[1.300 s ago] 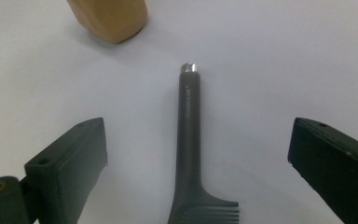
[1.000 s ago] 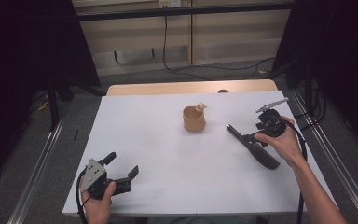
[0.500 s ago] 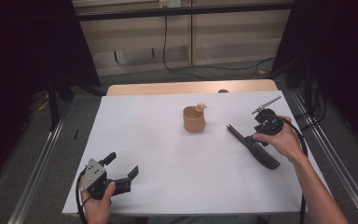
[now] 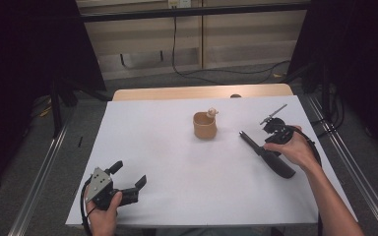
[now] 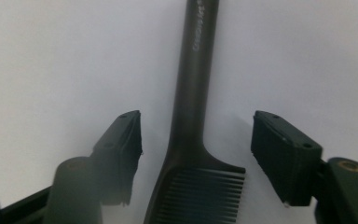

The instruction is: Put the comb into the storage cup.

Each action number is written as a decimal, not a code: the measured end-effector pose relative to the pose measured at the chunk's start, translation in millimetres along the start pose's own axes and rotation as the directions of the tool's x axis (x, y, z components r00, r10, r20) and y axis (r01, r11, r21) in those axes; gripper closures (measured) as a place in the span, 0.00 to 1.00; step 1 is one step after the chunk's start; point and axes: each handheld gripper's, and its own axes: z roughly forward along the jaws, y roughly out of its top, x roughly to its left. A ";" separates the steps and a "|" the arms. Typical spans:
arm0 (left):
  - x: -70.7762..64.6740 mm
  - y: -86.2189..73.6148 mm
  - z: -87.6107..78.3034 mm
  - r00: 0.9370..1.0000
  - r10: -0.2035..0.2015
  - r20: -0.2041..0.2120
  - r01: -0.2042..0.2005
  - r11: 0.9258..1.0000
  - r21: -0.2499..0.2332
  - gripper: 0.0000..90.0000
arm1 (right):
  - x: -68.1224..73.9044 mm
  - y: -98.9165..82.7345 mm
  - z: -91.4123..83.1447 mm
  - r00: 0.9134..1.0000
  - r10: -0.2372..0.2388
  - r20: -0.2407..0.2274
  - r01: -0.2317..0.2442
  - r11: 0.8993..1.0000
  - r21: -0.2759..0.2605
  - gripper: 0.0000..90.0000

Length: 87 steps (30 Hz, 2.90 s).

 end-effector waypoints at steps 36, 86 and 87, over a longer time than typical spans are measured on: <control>-1.0 -0.7 2.1 1.000 0.005 0.021 -0.005 1.000 0.014 0.04 | 9.0 12.3 17.1 0.998 -0.054 0.033 0.052 0.997 0.064 0.73; 0.1 -0.6 3.1 1.000 0.007 0.023 -0.007 1.000 0.016 0.03 | 8.1 4.9 -23.2 0.999 -0.009 0.039 0.013 0.995 -0.102 0.81; 0.1 -0.5 3.2 1.000 0.007 0.022 -0.008 1.000 0.015 0.03 | 8.9 4.6 -25.2 0.999 -0.017 0.040 0.021 0.994 -0.108 0.81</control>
